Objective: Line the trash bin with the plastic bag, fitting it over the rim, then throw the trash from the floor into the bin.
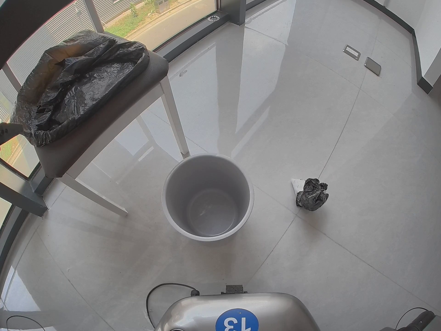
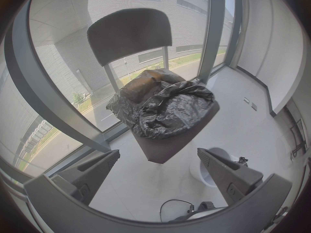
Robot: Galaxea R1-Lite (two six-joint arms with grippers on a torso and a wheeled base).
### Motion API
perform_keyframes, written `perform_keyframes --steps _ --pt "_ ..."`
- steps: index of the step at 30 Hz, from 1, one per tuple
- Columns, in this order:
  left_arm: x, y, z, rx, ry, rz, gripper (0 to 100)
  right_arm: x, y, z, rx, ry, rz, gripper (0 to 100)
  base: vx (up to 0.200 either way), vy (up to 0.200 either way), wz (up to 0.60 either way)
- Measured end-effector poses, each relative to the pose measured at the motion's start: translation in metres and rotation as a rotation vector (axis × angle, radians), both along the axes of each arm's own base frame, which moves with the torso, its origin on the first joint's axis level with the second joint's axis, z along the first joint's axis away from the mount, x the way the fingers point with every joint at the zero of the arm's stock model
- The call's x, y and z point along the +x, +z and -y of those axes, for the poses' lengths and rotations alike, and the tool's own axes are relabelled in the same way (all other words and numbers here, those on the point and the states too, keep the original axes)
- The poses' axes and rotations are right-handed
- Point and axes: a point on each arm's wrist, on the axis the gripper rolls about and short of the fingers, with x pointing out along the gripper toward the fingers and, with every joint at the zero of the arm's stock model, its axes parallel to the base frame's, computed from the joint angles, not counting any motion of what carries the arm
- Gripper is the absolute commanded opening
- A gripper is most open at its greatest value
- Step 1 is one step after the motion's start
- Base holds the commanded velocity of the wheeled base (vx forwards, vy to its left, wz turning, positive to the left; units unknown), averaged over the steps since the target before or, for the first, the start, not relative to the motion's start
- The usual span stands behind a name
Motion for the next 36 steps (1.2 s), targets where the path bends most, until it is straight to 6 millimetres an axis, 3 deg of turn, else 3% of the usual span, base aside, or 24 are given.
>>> perform_keyframes --steps 12,28,36 --pt "0.033 -0.011 -0.007 0.036 0.083 -0.063 100 0.008 0.039 -0.001 0.002 0.027 0.043 100 0.000 0.000 0.00" --pt "0.057 -0.014 -0.002 0.073 0.115 -0.049 100 0.016 0.043 -0.002 0.001 0.061 0.026 100 0.000 0.000 0.00" --pt "0.084 -0.015 -0.003 0.110 0.176 -0.054 100 0.019 0.047 -0.003 0.004 0.102 0.032 100 0.000 0.000 0.00"
